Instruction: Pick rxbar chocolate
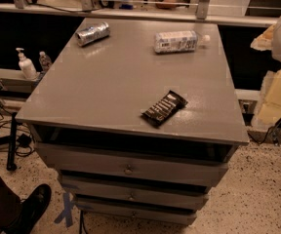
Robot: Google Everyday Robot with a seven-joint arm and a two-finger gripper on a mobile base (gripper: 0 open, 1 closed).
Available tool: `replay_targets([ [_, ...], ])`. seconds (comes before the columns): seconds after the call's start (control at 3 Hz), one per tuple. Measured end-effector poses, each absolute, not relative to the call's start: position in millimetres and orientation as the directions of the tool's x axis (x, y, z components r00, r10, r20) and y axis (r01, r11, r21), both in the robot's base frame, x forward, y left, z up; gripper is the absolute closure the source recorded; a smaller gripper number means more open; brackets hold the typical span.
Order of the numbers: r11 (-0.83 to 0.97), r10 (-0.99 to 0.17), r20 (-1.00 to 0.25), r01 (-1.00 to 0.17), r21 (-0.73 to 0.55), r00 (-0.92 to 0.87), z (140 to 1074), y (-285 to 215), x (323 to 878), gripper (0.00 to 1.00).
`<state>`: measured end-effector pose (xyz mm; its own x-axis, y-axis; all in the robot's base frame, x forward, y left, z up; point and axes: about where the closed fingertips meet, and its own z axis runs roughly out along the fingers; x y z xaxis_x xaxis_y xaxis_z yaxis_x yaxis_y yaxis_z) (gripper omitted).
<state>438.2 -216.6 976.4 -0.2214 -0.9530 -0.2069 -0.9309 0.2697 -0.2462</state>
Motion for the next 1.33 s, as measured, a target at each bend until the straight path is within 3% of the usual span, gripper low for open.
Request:
replay_targets([
  [0.33,0.265,-0.953,-0.213,-0.931,-0.253,-0.214,977.3,-215.4,438.9,0.00],
  [1.33,0.010,-0.937,-0.339,-0.964,-0.267,0.085,913.9,-154.7,482.1,0.00],
])
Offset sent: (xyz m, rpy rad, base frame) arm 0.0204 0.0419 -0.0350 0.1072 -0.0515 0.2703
